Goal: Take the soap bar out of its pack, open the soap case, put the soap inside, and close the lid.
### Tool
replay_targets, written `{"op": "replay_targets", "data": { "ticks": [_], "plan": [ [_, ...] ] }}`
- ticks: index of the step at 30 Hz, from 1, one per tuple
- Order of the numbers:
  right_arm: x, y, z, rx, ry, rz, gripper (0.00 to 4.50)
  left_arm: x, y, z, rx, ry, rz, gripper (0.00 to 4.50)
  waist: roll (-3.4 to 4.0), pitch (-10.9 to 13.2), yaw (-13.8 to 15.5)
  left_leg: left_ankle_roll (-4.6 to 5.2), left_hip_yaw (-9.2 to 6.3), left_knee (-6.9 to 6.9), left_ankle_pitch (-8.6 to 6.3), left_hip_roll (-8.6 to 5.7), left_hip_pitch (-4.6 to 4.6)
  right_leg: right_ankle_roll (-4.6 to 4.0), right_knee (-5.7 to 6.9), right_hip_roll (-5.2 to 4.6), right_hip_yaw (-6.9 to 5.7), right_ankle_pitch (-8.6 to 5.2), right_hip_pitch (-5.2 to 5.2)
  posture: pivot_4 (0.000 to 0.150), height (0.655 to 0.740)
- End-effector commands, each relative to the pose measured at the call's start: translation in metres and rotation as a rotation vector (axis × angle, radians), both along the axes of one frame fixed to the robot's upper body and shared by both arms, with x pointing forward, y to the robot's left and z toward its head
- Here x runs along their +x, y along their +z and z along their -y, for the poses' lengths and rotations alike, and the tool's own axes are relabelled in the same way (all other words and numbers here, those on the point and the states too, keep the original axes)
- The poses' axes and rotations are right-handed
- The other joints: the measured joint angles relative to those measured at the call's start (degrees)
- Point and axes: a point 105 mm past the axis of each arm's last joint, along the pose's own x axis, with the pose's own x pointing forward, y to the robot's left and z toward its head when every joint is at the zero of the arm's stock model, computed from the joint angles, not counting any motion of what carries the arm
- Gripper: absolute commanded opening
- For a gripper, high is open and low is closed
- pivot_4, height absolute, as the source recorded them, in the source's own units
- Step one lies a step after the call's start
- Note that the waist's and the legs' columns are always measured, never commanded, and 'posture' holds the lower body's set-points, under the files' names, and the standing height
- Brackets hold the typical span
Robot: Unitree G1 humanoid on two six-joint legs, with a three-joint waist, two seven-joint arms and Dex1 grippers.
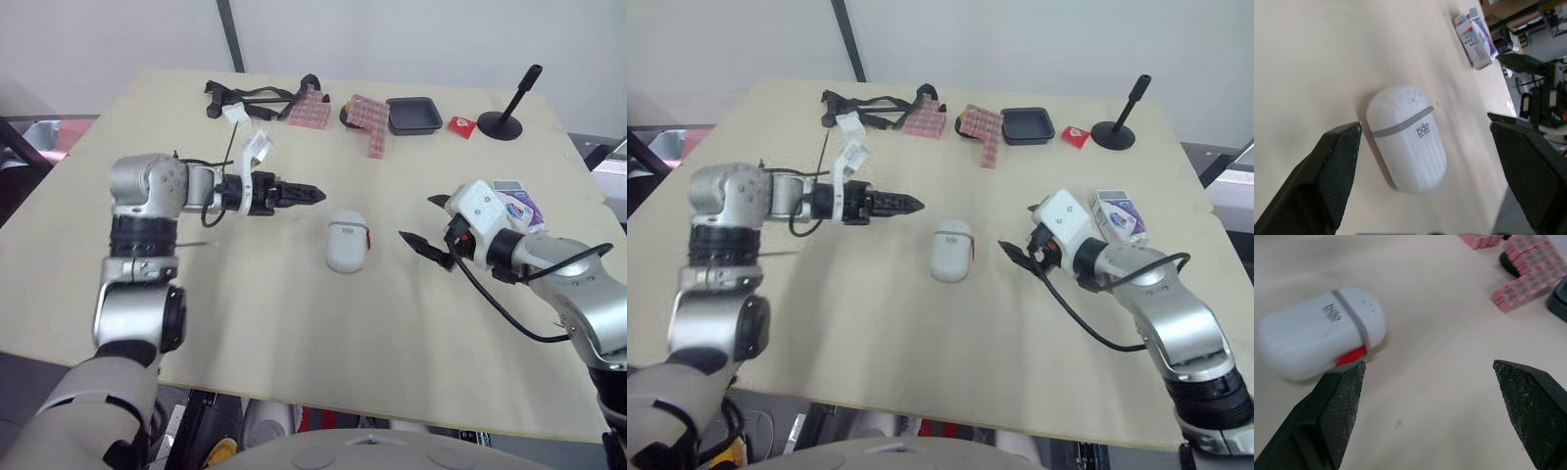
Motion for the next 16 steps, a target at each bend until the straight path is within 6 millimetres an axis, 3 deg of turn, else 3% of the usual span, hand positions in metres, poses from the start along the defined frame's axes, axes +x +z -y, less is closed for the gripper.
{"op": "replay_targets", "data": {
  "ticks": [1,9,13,16],
  "plan": [
    [0.000,0.005,0.009,0.010,-0.038,0.046,4.50,-0.002,0.003,-0.005,0.039,-0.034,0.260,4.44,-0.01,0.01,0.16,0.00,-0.01,-0.01,0.00,0.00,0.00,0.00,-0.01,0.02,-0.05,0.00,0.00,0.150,0.7400],
    [-0.015,-0.022,0.013,0.064,-0.060,-0.051,4.50,-0.019,-0.022,-0.028,0.131,-0.065,0.510,4.44,-0.01,0.01,-0.47,-0.01,-0.03,-0.06,0.01,0.03,0.06,0.01,-0.04,-0.26,-0.28,0.00,0.00,0.150,0.7400],
    [-0.019,-0.025,0.015,0.068,-0.072,-0.051,4.50,-0.036,-0.028,-0.028,0.109,-0.116,0.559,4.44,-0.01,0.01,-1.39,-0.01,-0.02,-0.18,0.01,0.02,0.05,0.01,-0.11,-0.26,-0.25,-0.01,0.00,0.150,0.7400],
    [-0.017,-0.026,0.015,0.081,-0.090,-0.044,4.50,-0.036,-0.043,-0.032,0.173,-0.115,0.596,4.44,-0.01,0.01,-1.84,-0.04,-0.02,-0.24,0.04,0.02,0.11,0.01,-0.12,-0.27,-0.27,-0.01,0.00,0.150,0.7400]
  ]
}}
